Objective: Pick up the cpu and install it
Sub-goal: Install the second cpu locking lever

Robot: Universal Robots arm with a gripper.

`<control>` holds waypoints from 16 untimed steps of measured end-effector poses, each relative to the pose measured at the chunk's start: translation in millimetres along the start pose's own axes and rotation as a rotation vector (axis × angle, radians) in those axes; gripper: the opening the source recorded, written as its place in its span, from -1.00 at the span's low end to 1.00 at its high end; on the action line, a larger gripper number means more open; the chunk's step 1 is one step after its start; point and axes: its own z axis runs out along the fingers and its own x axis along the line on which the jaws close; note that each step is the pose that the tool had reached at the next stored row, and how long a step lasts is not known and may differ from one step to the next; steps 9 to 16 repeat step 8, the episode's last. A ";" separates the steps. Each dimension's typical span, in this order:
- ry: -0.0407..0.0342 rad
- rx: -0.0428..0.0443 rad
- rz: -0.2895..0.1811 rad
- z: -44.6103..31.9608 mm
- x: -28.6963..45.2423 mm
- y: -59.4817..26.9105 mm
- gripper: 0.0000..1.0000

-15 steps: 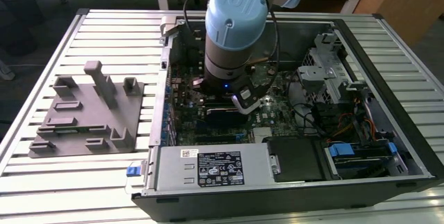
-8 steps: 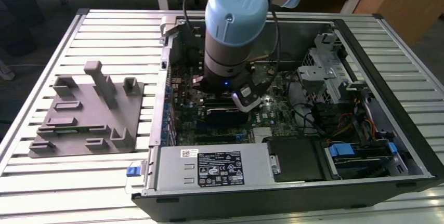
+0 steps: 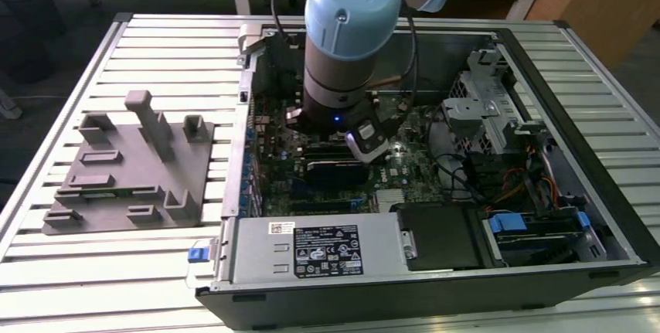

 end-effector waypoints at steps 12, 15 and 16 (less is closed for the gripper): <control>0.0001 -0.0001 0.000 -9.5 0.1 3.3 -0.79; 0.0001 -0.0001 0.000 -9.5 0.1 3.3 -0.79; 0.0001 -0.0001 0.000 -9.5 0.1 3.3 -0.79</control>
